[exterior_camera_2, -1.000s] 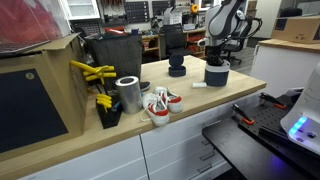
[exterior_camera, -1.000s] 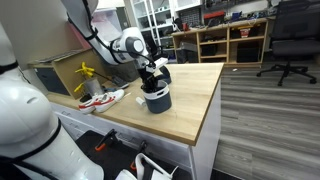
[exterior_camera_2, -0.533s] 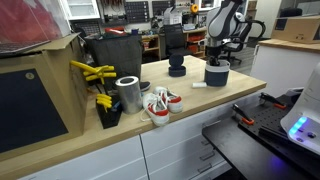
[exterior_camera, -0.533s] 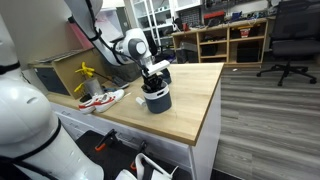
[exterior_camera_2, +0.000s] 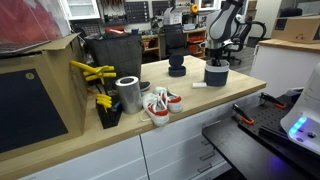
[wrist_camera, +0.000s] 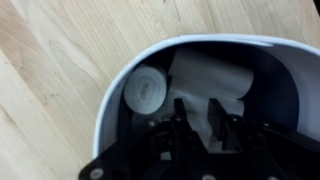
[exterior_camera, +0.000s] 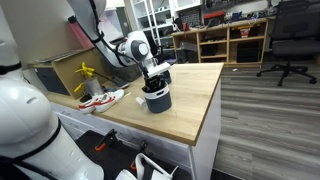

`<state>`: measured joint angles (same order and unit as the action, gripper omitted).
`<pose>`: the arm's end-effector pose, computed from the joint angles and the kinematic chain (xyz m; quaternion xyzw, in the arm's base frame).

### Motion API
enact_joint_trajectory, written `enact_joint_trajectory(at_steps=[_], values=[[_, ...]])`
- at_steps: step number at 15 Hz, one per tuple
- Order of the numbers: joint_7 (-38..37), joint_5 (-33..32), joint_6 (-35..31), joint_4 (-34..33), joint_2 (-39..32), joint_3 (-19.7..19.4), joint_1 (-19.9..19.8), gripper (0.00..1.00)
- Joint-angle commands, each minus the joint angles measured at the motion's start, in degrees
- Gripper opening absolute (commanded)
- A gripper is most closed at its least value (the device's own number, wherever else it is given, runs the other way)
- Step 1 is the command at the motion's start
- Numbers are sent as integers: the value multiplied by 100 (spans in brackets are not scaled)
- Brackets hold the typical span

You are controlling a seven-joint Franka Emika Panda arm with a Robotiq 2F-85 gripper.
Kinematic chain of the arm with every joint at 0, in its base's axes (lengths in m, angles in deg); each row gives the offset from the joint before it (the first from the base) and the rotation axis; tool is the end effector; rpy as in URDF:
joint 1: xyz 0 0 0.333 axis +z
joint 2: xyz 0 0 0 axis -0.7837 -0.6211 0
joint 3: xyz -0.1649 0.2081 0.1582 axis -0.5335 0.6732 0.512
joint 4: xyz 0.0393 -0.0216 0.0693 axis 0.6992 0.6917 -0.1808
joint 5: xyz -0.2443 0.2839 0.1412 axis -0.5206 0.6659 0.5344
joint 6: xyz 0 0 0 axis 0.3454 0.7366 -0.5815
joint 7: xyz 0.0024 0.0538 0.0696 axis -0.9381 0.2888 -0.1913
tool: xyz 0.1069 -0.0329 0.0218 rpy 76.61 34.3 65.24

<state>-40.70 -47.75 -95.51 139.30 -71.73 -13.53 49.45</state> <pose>0.4771 -0.0242 0.1846 0.8670 0.4924 -0.0560 0.0518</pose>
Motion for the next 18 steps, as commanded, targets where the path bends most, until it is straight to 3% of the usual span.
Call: enact_joint_trajectory(at_steps=[1,6,11,18], values=[[257,-81,338,-183,-91,132,-32,64],[1597,-29,933,-246,-29,355,-53,98],[2627,-358,1556,-352,36,294,-27,94],[2264,-1517,1181,-325,0,-176,-110,94]])
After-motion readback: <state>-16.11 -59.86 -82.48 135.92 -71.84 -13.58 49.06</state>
